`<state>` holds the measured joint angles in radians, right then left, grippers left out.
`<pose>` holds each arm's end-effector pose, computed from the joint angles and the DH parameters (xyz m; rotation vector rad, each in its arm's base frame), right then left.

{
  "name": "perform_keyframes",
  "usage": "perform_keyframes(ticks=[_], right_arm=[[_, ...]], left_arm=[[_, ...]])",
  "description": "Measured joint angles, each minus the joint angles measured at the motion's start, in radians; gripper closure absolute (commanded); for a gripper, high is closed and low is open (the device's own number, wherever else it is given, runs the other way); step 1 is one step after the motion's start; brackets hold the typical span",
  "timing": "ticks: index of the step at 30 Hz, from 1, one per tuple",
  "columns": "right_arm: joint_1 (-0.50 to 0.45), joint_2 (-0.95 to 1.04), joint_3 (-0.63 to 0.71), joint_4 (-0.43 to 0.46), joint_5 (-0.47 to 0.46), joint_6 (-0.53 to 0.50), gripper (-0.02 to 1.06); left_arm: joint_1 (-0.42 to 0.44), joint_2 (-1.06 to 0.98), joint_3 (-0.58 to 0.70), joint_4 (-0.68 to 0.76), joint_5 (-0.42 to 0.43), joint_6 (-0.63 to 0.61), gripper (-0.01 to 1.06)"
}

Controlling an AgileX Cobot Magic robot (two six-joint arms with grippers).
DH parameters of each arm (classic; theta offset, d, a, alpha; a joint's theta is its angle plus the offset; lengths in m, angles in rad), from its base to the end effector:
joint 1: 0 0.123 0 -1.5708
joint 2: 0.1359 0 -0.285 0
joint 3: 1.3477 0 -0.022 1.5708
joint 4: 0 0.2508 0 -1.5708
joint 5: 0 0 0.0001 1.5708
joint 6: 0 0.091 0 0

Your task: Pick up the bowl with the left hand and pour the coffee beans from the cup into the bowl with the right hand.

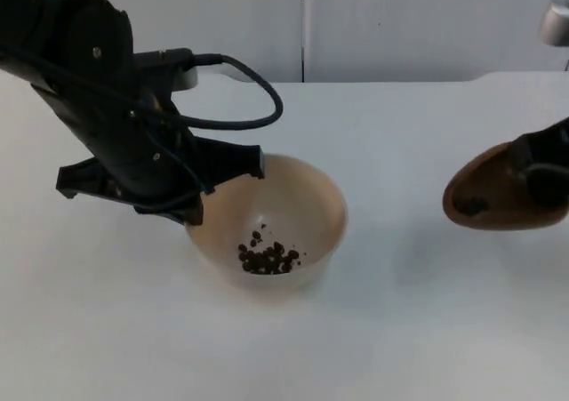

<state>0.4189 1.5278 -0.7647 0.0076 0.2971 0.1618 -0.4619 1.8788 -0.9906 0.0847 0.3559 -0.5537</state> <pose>0.2621 0.1169 0.1918 -0.3199 2.5403 0.2313 0.3139 -0.1533 0.1323 -0.0256 2.7492 -0.2250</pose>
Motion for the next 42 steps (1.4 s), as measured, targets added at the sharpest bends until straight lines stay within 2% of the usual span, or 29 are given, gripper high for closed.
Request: perform_keyframes(ticks=[12, 30, 42], right_arm=[[0.0, 0.127, 0.029, 0.0, -0.105, 0.052, 1.05], [0.0, 0.376, 0.029, 0.0, -0.252, 0.055, 1.05], [0.0, 0.395, 0.029, 0.004, -0.297, 0.059, 1.04]], left_arm=[[0.0, 0.023, 0.0, -0.006, -0.008, 0.001, 1.05], [0.0, 0.023, 0.0, 0.001, -0.014, 0.012, 1.05], [0.0, 0.023, 0.0, 0.013, -0.026, 0.027, 1.05]])
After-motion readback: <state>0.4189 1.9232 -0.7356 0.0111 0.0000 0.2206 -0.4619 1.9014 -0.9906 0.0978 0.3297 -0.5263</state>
